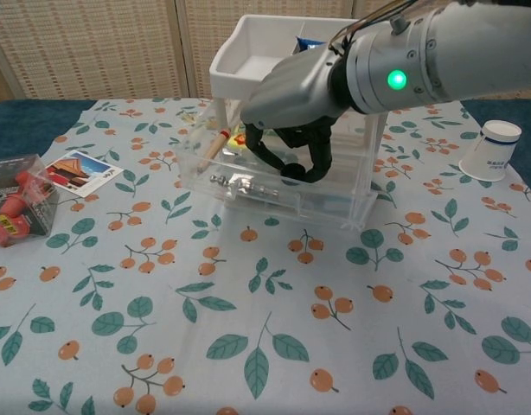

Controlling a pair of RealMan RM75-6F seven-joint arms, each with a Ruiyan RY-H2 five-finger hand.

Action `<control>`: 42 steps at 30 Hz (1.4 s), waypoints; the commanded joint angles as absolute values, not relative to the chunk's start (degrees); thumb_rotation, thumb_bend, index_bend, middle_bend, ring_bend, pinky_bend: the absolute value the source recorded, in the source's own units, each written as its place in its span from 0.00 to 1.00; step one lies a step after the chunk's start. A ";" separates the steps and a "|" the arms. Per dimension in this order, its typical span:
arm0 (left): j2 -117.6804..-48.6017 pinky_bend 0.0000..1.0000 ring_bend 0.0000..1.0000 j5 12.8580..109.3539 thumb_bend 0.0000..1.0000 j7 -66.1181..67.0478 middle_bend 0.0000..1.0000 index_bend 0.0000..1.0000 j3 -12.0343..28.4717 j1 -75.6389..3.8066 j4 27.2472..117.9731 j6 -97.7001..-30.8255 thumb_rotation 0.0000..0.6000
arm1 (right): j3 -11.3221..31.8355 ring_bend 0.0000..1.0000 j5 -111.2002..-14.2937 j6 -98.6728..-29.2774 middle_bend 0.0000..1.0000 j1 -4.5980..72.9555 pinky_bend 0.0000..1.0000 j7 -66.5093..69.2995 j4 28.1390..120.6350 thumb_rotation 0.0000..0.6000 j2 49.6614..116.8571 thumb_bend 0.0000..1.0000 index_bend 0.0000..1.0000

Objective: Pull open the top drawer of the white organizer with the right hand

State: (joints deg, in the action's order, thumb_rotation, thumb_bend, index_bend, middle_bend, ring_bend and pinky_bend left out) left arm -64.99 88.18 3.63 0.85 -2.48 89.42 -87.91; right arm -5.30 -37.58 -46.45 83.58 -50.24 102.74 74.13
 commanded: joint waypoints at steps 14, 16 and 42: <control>-64.69 0.08 0.01 88.35 0.23 4.05 0.02 0.13 0.96 -2.52 89.73 -88.12 1.00 | -2.99 1.00 -42.96 -49.25 1.00 80.69 1.00 -46.20 106.99 1.00 69.72 0.42 0.55; -64.62 0.08 0.01 88.49 0.23 4.14 0.02 0.13 1.01 -2.56 89.92 -88.25 1.00 | -2.58 1.00 -44.40 -50.05 1.00 79.75 1.00 -45.12 108.15 1.00 68.41 0.42 0.55; -64.29 0.08 0.01 91.36 0.23 8.20 0.02 0.13 1.17 -4.73 94.31 -87.38 1.00 | -7.96 1.00 -74.77 -61.79 1.00 48.44 1.00 -16.76 113.18 1.00 49.24 0.42 0.55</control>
